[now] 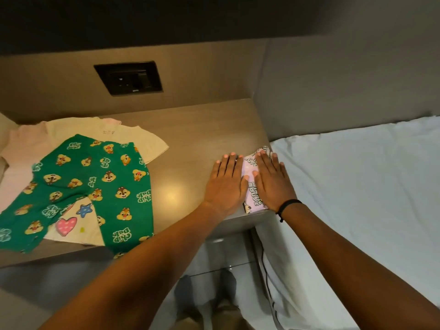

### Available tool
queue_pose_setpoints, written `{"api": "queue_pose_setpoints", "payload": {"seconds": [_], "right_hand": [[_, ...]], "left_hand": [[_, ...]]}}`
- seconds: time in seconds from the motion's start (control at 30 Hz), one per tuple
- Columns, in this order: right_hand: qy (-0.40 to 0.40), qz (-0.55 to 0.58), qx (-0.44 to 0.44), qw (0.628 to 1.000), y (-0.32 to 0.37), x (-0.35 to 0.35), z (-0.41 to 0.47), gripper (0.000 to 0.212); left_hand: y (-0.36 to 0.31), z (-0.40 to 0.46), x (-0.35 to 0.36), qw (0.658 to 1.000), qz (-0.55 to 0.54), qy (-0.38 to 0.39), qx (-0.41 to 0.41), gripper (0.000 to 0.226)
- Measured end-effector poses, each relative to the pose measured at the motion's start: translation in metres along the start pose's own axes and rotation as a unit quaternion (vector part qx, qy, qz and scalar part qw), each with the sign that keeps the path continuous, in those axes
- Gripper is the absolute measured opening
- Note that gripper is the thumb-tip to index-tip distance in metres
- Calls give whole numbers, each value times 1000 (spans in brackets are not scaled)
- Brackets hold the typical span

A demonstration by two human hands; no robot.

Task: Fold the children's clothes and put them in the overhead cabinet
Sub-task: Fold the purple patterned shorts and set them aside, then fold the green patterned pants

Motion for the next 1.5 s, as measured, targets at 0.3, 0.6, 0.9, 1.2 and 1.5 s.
{"api": "queue_pose_setpoints", "payload": {"seconds": [0.3,0.6,0.9,1.2,1.5], "right_hand": [[-60,53,-164,983,198,-12,18,58],[54,-23,-314,947,363,79,19,70],[39,-48,-231,971,283,67,25,65],[18,-47,-8,999,184,40,44,82],[-12,-56,-79,995,210,46,53,73]], "left_hand": [[175,-119,-90,968,-5,-163,-191,66],[301,-244,-89,942,65,-89,-318,81],[298,-239,-90,945,96,-72,-304,81],[306,-227,-98,949,82,-30,-304,91],[341,-201,-109,969,72,-58,-230,97]]}}
Point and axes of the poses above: each hand's wrist, its own z-axis towards the middle knuckle, its own x-axis out of the palm, y = z × x, the point moved 7 cm from there along z, towards the middle knuckle, and after that the axes turned 2 degrees about -z, right-handed, at the moved point
